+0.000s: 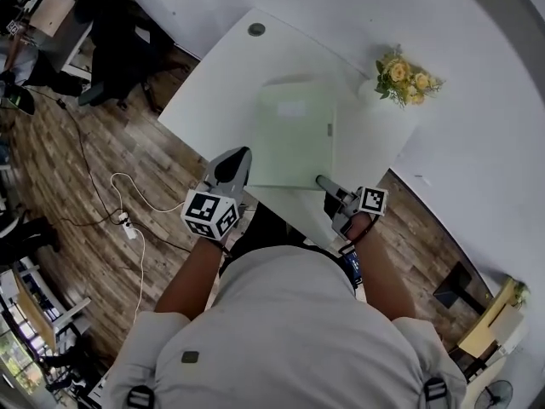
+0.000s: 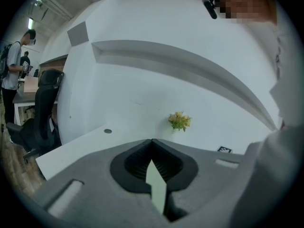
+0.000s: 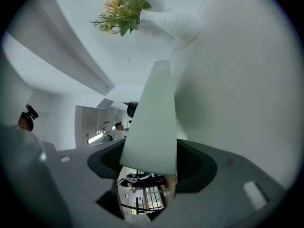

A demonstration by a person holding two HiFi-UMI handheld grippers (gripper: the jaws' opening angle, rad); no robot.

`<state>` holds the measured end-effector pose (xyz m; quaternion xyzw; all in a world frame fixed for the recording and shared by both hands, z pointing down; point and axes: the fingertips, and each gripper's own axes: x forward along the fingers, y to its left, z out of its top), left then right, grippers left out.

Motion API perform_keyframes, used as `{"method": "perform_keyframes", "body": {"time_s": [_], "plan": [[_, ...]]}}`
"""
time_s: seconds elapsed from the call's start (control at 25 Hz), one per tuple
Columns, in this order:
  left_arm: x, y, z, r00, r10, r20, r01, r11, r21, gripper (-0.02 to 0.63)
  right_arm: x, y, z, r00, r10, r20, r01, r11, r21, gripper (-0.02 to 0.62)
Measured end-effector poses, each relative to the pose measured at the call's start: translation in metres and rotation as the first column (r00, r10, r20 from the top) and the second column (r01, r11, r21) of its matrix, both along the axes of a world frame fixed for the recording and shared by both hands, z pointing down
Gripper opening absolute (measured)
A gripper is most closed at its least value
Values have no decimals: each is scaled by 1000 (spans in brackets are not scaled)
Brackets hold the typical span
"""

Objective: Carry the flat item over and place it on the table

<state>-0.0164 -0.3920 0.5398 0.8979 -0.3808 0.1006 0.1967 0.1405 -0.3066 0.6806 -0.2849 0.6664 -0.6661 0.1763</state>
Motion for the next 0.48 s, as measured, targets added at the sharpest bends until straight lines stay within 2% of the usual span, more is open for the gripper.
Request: {"method": "perform_keyframes", "body": {"time_s": [0.24,0.36,0.48], "plan": [[2,-12,24,1000,14,-3,-14,999,-43,0,-4,-10,16,997,-17,-74,19,1000,25,305],[3,-17,34,1000,18,-8,-19,998,-59,0,1,-9,38,986,-32,-162,28,999,-28,298],[5,-20,44,1000,22,-12,-23,997,-73,0,5,-10,52,978,-41,-207,33,998,-45,298]]}}
